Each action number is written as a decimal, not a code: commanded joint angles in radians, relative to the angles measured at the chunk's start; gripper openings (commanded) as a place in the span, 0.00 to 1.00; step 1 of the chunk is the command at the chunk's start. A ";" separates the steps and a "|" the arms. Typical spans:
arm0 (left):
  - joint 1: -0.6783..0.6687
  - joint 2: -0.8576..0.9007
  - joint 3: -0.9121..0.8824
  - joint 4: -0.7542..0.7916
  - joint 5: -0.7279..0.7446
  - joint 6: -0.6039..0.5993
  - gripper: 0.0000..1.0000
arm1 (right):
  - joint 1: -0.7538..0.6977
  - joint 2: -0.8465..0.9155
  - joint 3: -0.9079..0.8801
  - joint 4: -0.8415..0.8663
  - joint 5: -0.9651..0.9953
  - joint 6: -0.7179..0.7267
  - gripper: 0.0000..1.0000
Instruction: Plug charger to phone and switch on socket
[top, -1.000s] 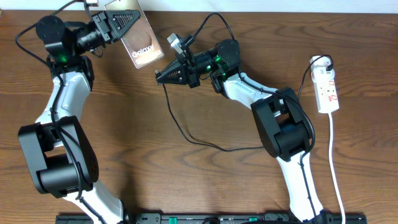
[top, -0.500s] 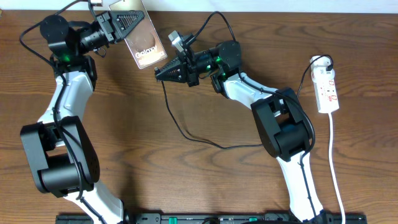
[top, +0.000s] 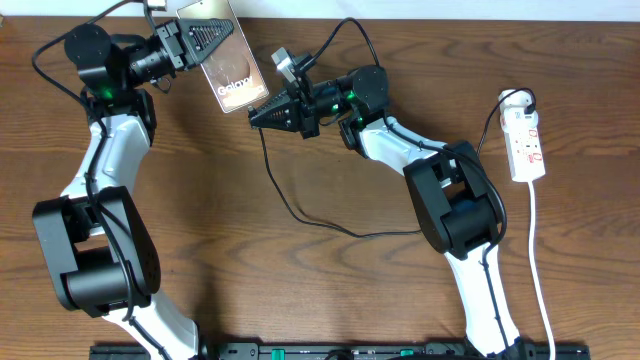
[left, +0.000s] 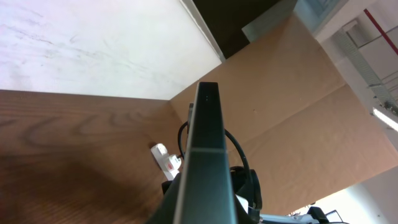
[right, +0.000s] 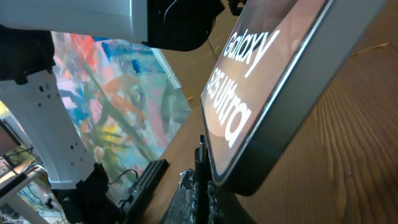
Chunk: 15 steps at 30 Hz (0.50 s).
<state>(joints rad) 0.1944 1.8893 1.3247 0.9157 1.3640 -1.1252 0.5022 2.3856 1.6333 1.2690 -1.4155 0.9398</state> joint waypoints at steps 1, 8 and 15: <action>-0.009 -0.015 0.021 0.010 0.017 0.013 0.07 | -0.002 -0.012 0.005 0.004 0.024 0.006 0.01; -0.027 -0.015 0.021 0.010 0.016 0.014 0.07 | -0.002 -0.012 0.005 0.004 0.029 0.006 0.01; -0.027 -0.015 0.021 0.010 0.024 0.014 0.07 | -0.002 -0.012 0.005 0.003 0.029 0.006 0.01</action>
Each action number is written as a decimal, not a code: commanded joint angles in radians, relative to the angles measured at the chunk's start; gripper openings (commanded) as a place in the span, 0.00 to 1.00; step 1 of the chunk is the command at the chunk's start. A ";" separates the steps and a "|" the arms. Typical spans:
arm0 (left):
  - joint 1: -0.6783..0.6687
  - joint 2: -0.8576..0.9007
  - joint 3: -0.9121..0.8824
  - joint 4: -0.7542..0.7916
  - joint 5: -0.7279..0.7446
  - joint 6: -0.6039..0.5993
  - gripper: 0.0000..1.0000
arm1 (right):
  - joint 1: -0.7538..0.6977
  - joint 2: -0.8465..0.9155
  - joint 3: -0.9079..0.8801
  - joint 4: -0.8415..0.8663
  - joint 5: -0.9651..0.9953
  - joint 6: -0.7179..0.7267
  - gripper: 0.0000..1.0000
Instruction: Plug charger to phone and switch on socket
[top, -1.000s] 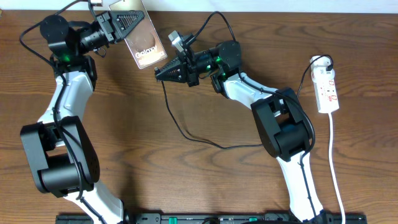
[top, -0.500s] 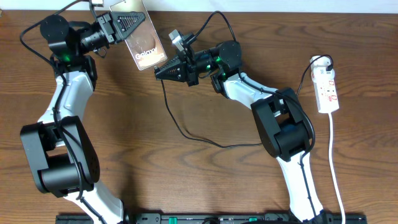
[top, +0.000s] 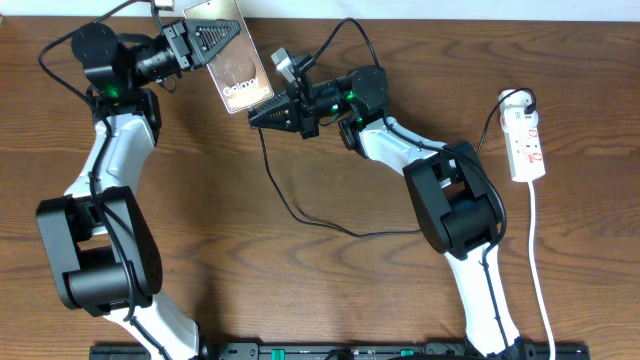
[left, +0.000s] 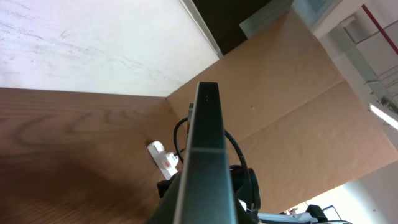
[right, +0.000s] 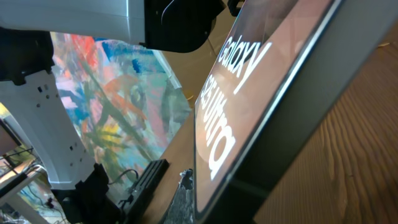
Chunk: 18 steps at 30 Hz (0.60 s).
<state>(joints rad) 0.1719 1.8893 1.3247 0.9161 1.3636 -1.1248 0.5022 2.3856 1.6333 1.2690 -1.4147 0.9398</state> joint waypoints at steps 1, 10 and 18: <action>-0.004 -0.015 0.021 0.010 0.028 0.014 0.07 | -0.002 -0.012 0.005 0.003 0.029 0.006 0.01; -0.004 -0.015 0.021 0.010 0.038 0.017 0.07 | -0.013 -0.012 0.005 0.003 0.028 0.006 0.01; -0.004 -0.015 0.021 0.010 0.040 0.018 0.08 | -0.013 -0.012 0.005 0.003 0.029 0.007 0.01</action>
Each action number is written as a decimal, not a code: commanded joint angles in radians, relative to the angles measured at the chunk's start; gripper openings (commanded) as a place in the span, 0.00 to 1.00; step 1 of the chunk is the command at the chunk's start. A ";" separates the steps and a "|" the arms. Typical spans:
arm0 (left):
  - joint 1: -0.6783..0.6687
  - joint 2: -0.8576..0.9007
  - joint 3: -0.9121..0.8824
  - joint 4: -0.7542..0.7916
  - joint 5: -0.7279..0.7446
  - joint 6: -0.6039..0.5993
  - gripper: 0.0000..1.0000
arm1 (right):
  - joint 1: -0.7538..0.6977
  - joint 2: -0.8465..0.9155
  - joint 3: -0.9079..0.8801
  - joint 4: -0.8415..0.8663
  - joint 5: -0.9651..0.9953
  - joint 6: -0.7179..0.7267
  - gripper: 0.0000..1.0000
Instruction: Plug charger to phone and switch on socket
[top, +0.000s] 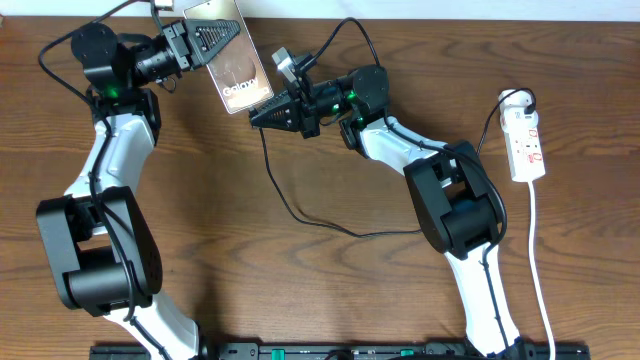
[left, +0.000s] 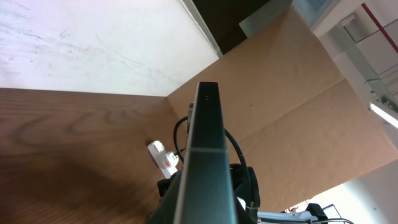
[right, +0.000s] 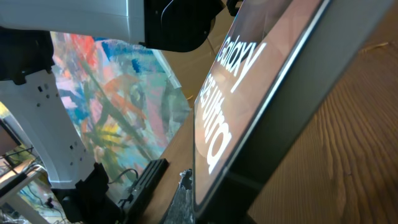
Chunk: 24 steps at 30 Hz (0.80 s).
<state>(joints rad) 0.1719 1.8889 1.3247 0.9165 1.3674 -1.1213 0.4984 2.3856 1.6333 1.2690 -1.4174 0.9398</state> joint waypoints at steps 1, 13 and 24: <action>-0.004 -0.015 0.021 0.009 0.037 0.019 0.08 | -0.009 -0.012 0.005 0.003 0.031 0.007 0.01; -0.004 -0.015 0.021 0.009 0.066 0.036 0.07 | -0.009 -0.012 0.005 0.003 0.032 0.006 0.01; -0.004 -0.015 0.021 0.009 0.065 0.036 0.07 | -0.018 -0.012 0.005 0.003 0.031 0.011 0.01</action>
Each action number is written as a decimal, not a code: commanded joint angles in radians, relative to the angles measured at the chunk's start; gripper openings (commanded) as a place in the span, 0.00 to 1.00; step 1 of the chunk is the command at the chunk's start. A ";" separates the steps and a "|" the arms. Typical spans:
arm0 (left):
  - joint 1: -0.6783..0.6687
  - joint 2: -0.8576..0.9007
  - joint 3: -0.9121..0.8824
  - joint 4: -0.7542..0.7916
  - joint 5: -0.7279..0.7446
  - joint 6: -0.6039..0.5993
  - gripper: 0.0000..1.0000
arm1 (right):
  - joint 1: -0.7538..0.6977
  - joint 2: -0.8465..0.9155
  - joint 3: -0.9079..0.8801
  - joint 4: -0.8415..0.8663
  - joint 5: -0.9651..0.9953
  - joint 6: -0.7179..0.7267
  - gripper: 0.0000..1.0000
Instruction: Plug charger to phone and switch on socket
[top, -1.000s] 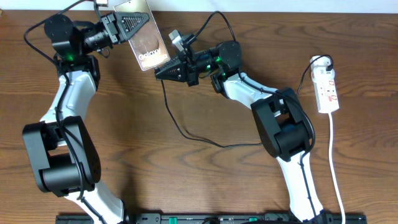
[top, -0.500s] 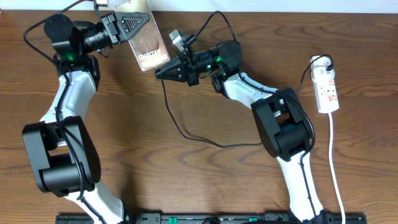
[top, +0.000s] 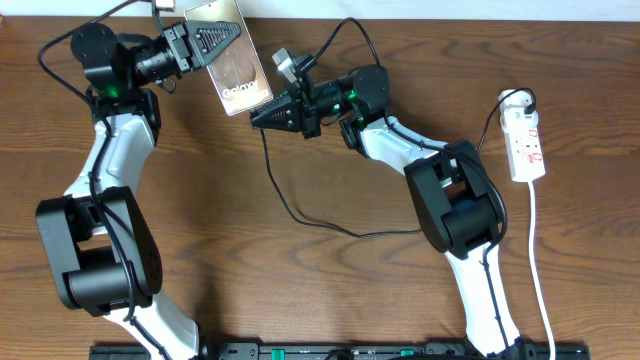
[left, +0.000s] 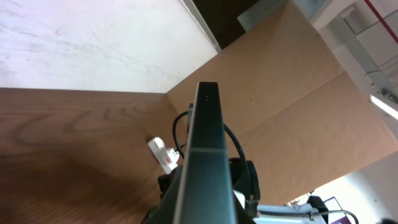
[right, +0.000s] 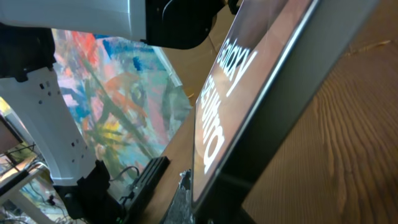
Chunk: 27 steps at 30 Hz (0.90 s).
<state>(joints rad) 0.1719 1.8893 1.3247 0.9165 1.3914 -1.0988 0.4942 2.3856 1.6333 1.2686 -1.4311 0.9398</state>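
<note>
My left gripper (top: 214, 33) is shut on the top end of the phone (top: 240, 76), holding it tilted above the table's far edge. The left wrist view shows the phone (left: 205, 143) edge-on. My right gripper (top: 257, 116) is shut on the charger plug and points at the phone's lower end. In the right wrist view the lit phone (right: 249, 81), reading Galaxy S25 Ultra, fills the frame. Its bottom edge covers the plug and most of my fingers (right: 185, 196). The black cable (top: 290, 208) trails from that gripper across the table.
The white power strip (top: 527, 142) lies at the far right, with a white adapter (top: 515, 99) plugged into its top end and a white lead running toward the front edge. The power strip (left: 163, 155) also shows small beyond the phone. Both arm bases stand at the front.
Almost nothing has changed. The phone sits very slightly lower across the right wrist view, and both grippers hold the same places.
At first the plug tip showed just under the phone's bottom edge in the right wrist view. By the second moment the left arm had shifted and the phone's edge covered the plug. It has stayed so through now.
</note>
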 joint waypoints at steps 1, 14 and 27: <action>-0.004 -0.015 0.021 0.009 0.041 0.014 0.07 | -0.013 -0.012 0.005 0.003 0.045 0.011 0.01; -0.004 -0.015 0.021 0.009 0.041 0.022 0.07 | -0.013 -0.012 0.005 0.004 0.080 0.036 0.01; -0.004 -0.015 0.021 0.009 0.042 0.033 0.07 | -0.010 -0.012 0.005 0.004 0.132 0.095 0.01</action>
<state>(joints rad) 0.1726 1.8893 1.3247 0.9176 1.3819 -1.0801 0.4934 2.3856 1.6333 1.2686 -1.4147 0.9993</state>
